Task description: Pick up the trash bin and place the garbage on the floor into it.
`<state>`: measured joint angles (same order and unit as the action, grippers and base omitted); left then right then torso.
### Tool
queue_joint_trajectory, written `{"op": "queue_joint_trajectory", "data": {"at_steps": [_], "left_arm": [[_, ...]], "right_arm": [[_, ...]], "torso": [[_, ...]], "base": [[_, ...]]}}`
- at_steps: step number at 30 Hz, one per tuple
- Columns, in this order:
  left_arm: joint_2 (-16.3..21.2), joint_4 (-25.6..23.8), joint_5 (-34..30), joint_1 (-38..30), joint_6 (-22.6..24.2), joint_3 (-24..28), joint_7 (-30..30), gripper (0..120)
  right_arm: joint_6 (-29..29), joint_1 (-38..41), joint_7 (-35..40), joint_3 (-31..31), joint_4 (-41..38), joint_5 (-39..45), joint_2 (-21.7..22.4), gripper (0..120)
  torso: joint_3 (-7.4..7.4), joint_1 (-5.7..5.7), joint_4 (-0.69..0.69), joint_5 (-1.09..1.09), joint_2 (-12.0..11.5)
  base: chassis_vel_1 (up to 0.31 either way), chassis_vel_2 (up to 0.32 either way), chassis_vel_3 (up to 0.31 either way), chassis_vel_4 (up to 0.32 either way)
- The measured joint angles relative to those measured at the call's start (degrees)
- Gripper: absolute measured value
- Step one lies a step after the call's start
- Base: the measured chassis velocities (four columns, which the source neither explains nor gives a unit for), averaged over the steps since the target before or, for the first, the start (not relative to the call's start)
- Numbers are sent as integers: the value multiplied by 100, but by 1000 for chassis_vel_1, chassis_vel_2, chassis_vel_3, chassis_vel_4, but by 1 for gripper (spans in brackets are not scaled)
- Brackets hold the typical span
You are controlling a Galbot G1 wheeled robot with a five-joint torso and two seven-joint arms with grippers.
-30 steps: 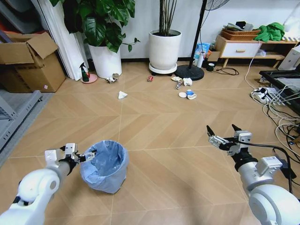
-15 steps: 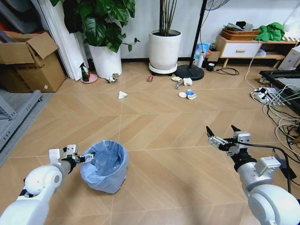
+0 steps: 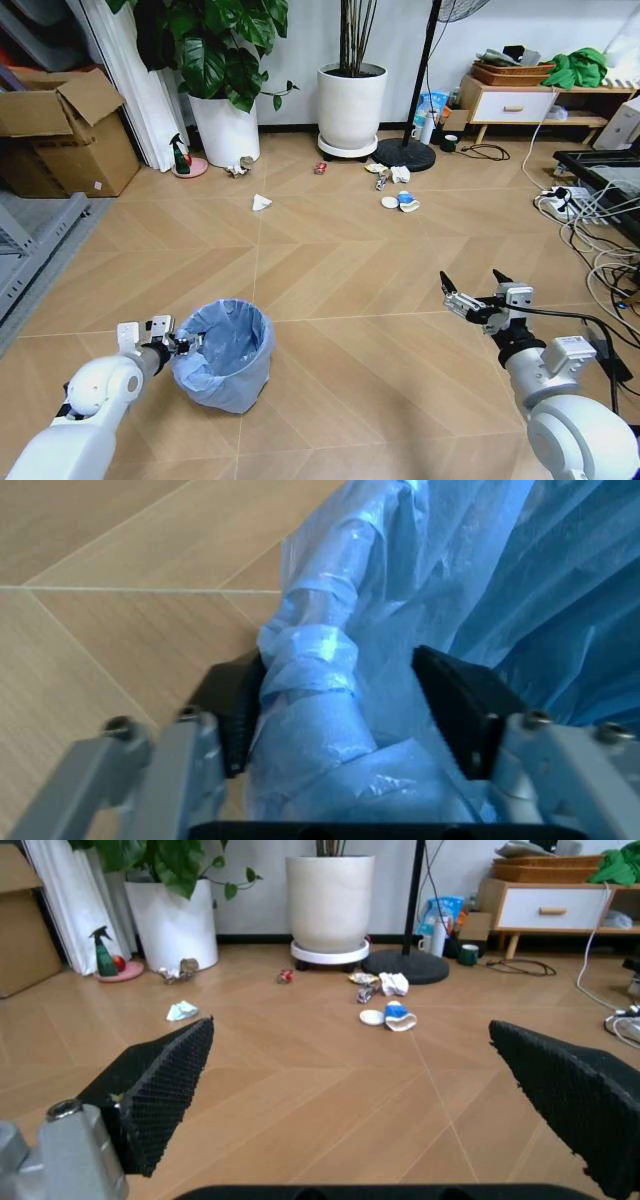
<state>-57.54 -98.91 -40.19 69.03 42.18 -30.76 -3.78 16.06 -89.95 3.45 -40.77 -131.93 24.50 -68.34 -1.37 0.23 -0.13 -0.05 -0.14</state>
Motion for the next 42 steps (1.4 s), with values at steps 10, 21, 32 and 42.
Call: {"op": "queue_joint_trajectory", "data": {"at_steps": [10, 21, 32, 42], "left_arm": [[-16, 96, 49, -63, -3, 67, -29, 13], [-175, -30, -141, -68, -75, 99, -464, 0], [-383, -1235, -310, 493, -251, -596, -1013, 0], [-688, -2324, -201, 1258, -192, -917, -1408, 0]], "right_arm": [[-37, 23, 3, -18, 37, -1, -1, 100], [-38, 79, 51, -79, 50, 50, 10, 100], [255, 263, 211, -276, -62, 404, 170, 100], [309, 336, 173, -246, -153, 407, 228, 100]], "torso": [[0, 0, 0, 0, 0], [0, 0, 0, -2, 0], [0, 0, 0, 2, 0], [0, -1, 0, 1, 0]], "base": [[0, 0, 0, 0], [0, 0, 0, 0], [0, 0, 0, 0], [0, 0, 0, 0]]}}
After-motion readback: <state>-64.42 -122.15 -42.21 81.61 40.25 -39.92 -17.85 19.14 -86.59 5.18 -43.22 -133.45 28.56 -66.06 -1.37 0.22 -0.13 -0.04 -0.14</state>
